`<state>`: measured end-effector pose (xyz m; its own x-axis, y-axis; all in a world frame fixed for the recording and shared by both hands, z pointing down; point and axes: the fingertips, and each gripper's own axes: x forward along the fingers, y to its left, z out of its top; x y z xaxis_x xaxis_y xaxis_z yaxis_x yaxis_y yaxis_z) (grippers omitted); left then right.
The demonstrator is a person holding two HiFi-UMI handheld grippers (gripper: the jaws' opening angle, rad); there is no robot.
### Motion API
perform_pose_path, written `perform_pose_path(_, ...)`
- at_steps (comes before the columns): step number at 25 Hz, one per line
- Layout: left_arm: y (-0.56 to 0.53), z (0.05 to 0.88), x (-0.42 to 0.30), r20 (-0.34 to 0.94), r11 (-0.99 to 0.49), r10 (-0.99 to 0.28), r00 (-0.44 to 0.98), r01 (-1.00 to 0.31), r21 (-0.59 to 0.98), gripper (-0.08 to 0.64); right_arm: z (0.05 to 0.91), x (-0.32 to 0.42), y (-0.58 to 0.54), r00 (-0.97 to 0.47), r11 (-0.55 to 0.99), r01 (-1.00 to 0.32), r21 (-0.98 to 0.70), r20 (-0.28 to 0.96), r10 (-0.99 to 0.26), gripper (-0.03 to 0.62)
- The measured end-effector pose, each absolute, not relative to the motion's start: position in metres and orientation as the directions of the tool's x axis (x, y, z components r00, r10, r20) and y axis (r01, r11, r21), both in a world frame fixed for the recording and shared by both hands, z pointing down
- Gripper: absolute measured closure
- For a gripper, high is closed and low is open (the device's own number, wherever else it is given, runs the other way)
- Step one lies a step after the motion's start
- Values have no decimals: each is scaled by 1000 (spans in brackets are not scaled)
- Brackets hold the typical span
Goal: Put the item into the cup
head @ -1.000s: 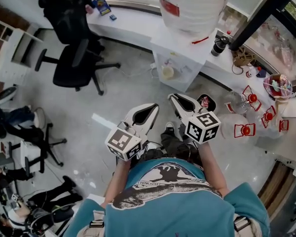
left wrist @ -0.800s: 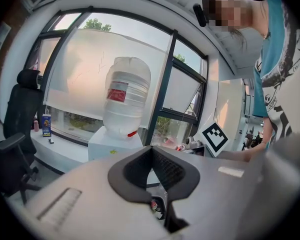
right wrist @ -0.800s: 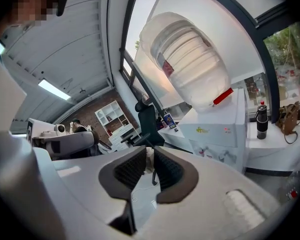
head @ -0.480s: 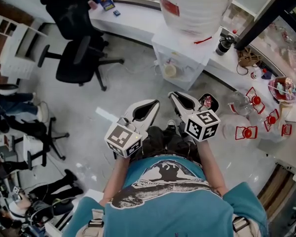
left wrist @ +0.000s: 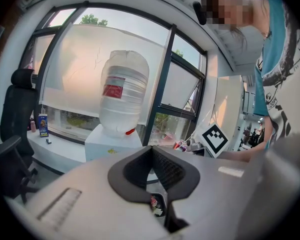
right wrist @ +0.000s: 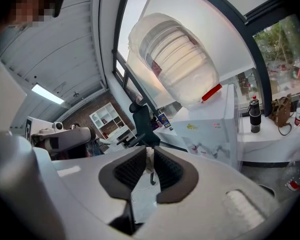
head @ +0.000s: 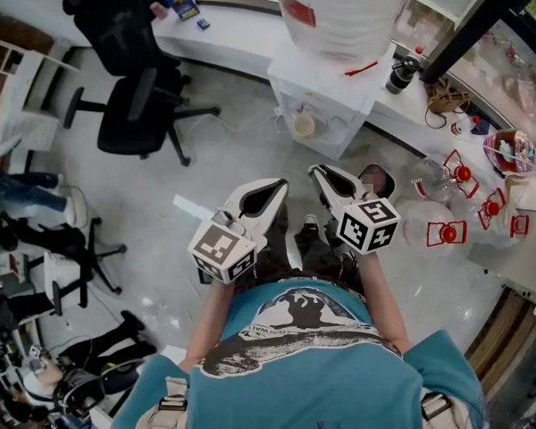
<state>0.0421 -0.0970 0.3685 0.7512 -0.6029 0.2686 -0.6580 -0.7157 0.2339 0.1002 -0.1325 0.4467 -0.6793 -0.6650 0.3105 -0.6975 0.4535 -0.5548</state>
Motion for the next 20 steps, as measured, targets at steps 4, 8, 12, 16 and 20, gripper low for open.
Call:
perform_pose_path(4,-108,371,36,261,-728,-584,769,-638,251,548,456,101,-142,-649,411,-718,-561,328,-686,543)
perform_pose_path(8,-123,377,26,283,-746,-557,781,-620,243,548,461,97,-157,-618,376,-738,-560,340,-709,543)
perform_pose_path(12,-139,386,13,319,-779,-506,801,-583,229,548,467,88,-170,-577,328,-763,-557,360,-733,543)
perform_pose_path(16,-157,392,1,334,-814,-446,830,-532,235,548,477,76,-186,-539,283,-785,-552,382,-751,543)
perform_pose_path(20,-170,400,-5,342,-853,-368,864,-460,244,548,486,70,-203,-493,241,-812,-531,403,-771,543)
